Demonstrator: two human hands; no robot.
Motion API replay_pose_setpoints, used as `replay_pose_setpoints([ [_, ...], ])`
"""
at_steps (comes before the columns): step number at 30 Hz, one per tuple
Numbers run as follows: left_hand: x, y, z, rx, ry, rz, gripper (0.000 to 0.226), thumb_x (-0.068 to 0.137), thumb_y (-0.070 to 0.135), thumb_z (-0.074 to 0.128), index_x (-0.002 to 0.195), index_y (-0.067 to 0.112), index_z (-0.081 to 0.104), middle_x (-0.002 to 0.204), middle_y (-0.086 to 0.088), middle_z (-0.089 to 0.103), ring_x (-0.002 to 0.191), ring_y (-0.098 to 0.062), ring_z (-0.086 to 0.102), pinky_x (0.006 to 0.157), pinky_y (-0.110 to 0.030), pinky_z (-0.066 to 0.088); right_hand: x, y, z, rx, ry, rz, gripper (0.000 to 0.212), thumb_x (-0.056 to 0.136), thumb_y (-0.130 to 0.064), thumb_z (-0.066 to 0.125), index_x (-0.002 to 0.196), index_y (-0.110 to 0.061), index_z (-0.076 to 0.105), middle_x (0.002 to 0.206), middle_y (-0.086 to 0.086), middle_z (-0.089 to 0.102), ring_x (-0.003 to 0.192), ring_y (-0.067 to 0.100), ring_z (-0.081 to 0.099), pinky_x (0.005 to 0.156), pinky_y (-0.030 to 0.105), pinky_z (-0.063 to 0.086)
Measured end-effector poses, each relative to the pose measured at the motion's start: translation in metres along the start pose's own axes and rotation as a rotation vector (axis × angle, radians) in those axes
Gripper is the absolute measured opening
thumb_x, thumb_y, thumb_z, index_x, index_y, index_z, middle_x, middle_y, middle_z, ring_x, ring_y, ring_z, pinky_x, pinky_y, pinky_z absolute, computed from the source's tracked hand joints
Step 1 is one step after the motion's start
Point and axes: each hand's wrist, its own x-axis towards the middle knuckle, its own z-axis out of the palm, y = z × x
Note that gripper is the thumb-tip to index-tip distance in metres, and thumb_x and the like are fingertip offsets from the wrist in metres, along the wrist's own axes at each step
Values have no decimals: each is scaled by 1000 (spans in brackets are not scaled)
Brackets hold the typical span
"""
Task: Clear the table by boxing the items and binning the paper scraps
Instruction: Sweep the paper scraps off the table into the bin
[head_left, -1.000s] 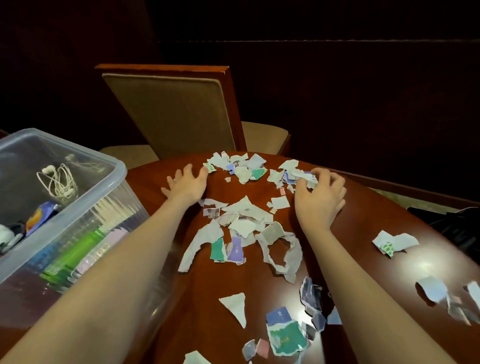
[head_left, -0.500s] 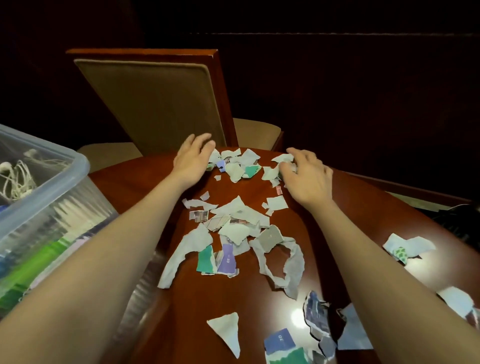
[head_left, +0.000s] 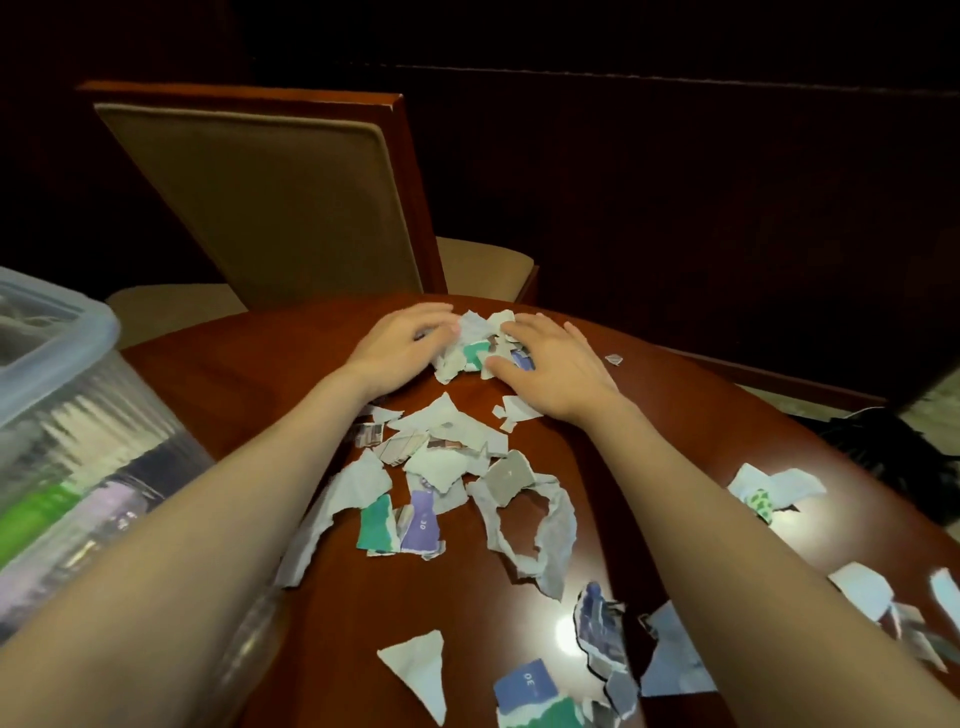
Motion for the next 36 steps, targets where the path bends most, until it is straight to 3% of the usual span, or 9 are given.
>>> replay_pose_setpoints([
  [7, -41, 16, 4, -264, -60, -5, 29, 97, 29, 45, 119, 24, 63, 138, 9, 50, 134, -6, 33, 113, -35, 21, -36, -20, -3, 182, -8, -97, 50, 93, -41, 49, 136, -15, 49, 147, 1, 41, 137, 14, 32, 114, 27, 17],
  [10, -71, 26, 4, -377, -75, -1, 24, 97, 26, 45, 104, 31, 67, 126, 11, 55, 121, 1, 39, 104, -28, 24, -64, -31, -5, 587, 50, -47, 28, 93, -32, 54, 82, -13, 72, 89, 3, 69, 85, 6, 57, 83, 24, 41],
  [12, -90, 29, 5, -450, -76, -16, 25, 96, 30, 47, 86, 36, 70, 114, 15, 60, 108, 7, 48, 96, -25, 30, -72, -33, 0, 776, 257, 65, 40, 90, -32, 54, 60, -7, 62, 62, -2, 53, 61, 8, 45, 64, 25, 37],
  [15, -120, 40, 10, -478, -132, -18, 25, 77, 55, 51, 65, 46, 70, 120, 4, 64, 116, -1, 50, 97, -25, 31, -76, -30, -2, 459, 541, 183, 37, 84, -33, 42, 86, -7, 69, 96, 0, 59, 92, 12, 52, 78, 22, 32],
  [19, -145, 46, 16, -512, -103, -11, 22, 78, 45, 50, 72, 44, 71, 118, 6, 63, 115, -1, 50, 97, -27, 32, -62, -8, -4, 5, 384, 271, 50, 97, -32, 35, 141, -9, 38, 153, 14, 24, 143, 26, 18, 115, 39, 11],
  [22, -149, 47, 16, -547, -58, -22, 28, 93, 28, 49, 71, 31, 67, 115, 9, 62, 113, -7, 51, 96, -29, 33, -56, 3, -5, 36, 142, 361, 61, 100, -40, 25, 149, -6, 16, 157, 14, 7, 146, 25, 3, 118, 38, 0],
  [27, -128, 54, 8, -534, 117, -122, 29, 102, 27, 31, 113, 23, 57, 135, 5, 48, 127, -12, 39, 98, -25, 25, -83, -16, -7, 21, -96, 20, 53, 102, -34, 22, 150, -14, 16, 158, 2, 10, 146, 13, 7, 117, 27, 0],
  [33, -93, 59, 11, -377, -94, -150, 46, 104, 33, 17, 148, 23, 25, 156, 3, 21, 144, -16, 18, 115, -33, 14, -127, -47, -1, 97, -180, -84, 49, 103, -34, 21, 148, -16, 24, 156, -1, 18, 145, 9, 12, 116, 23, 2],
  [36, -82, 58, 19, -17, -229, -91, 51, 103, 39, 17, 151, 22, 15, 159, 2, 6, 147, -16, 2, 118, -37, 0, -140, -51, -4, 300, -111, -40, 45, 103, -26, 27, 144, -10, 36, 152, 4, 30, 143, 14, 22, 115, 24, 11],
])
